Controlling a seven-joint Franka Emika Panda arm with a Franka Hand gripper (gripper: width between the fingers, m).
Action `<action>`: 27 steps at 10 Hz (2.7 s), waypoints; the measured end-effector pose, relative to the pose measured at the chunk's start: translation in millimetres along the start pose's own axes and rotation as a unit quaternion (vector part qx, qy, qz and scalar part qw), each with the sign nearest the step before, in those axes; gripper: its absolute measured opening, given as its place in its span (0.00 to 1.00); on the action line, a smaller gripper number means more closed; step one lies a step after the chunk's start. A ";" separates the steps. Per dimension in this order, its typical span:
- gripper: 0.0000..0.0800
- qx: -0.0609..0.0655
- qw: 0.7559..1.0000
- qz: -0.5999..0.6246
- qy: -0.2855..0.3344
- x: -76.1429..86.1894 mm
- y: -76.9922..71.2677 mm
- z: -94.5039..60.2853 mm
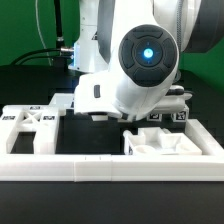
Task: Assemble chair
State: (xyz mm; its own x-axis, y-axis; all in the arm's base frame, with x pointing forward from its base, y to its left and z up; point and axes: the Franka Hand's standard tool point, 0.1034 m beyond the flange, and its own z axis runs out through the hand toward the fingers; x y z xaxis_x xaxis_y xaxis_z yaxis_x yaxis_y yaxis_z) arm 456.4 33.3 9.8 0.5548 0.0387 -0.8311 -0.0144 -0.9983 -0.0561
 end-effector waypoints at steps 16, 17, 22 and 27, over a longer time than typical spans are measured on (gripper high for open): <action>0.36 -0.005 0.976 -0.039 0.215 -33.7 -7.8 -109.2; 0.36 -0.007 0.969 -0.037 0.243 -35.2 -10.2 -121.2; 0.36 -0.042 0.900 -0.050 0.430 -20.4 -11.6 -142.1; 0.36 -0.061 0.799 -0.076 0.594 -16.8 -31.2 -182.4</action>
Offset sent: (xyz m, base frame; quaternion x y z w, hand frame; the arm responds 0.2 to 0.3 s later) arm 0.0070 -0.0013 0.0157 0.0088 -0.0081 -0.0198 0.9997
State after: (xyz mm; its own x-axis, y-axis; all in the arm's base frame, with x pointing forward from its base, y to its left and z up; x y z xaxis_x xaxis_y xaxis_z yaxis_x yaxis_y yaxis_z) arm 599.2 55.9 126.5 0.9411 0.1636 0.2957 0.1690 -0.9856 0.0077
